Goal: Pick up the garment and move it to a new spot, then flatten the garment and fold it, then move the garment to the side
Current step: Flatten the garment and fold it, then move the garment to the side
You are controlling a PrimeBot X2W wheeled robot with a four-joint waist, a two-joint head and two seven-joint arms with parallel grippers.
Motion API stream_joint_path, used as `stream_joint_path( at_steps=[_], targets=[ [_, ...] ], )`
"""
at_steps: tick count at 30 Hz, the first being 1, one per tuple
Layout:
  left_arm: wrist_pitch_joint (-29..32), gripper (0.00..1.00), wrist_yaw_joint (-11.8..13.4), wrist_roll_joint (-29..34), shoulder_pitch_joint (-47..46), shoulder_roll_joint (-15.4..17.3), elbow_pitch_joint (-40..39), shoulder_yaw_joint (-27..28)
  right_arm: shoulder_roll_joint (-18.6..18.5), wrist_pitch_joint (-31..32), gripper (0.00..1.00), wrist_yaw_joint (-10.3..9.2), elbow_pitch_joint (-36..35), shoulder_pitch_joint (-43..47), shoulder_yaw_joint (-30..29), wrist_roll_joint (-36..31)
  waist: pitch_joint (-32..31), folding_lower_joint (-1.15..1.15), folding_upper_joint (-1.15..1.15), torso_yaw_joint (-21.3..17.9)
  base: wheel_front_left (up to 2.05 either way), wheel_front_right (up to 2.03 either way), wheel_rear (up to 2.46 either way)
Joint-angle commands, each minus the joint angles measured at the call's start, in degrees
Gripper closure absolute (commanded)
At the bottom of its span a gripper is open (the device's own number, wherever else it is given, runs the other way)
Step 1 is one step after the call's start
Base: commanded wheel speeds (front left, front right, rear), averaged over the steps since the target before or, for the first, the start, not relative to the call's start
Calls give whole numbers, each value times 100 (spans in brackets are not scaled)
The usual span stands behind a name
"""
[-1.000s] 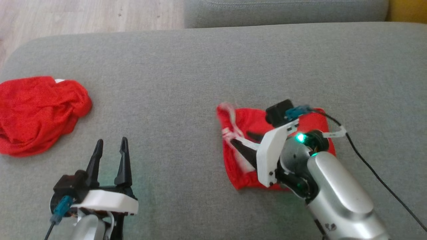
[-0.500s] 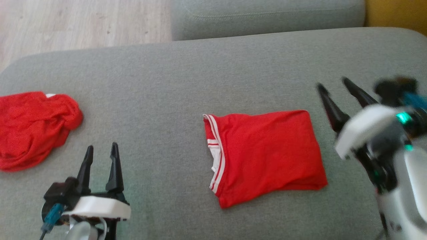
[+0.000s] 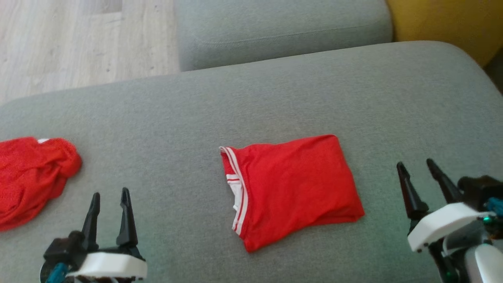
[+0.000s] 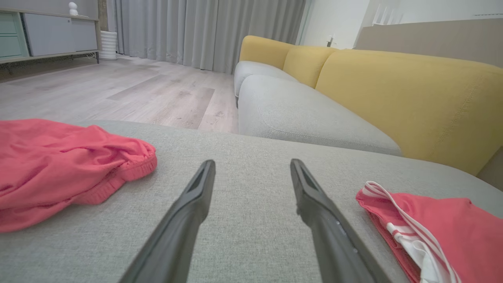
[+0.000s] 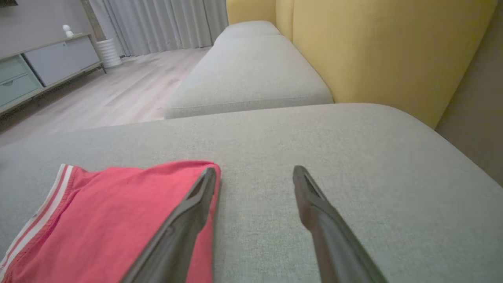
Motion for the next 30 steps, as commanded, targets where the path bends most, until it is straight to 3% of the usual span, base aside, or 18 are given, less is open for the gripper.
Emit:
stream_joint_path(
  at_steps=[1, 16, 19, 25, 30],
  targets=[
    [-55, 0, 34, 68, -125, 43, -221, 238, -62, -92, 0, -4, -158, -141, 143, -23, -49, 1, 0, -77, 0, 0, 0],
    [-55, 0, 52, 190, 106, -80, -269, 357, -115, -93, 0, -4, 87, -419, 448, 207, -65, 1, 0, 4, 0, 0, 0],
    [-55, 0, 50, 207, 66, -83, -290, 346, -123, 347, 0, -4, 194, -689, 559, 344, 10, 1, 0, 97, 0, 0, 0],
    [-55, 0, 32, 246, -106, -97, -413, 286, -46, 1793, 0, -4, 726, -1318, 519, 502, 406, 1, 0, 421, 0, 0, 0],
    [-56, 0, -8, 250, -263, -123, -408, 207, 130, 2512, 0, -4, 1335, -1558, 432, 571, 626, 1, 0, 724, 0, 0, 0]
  ],
)
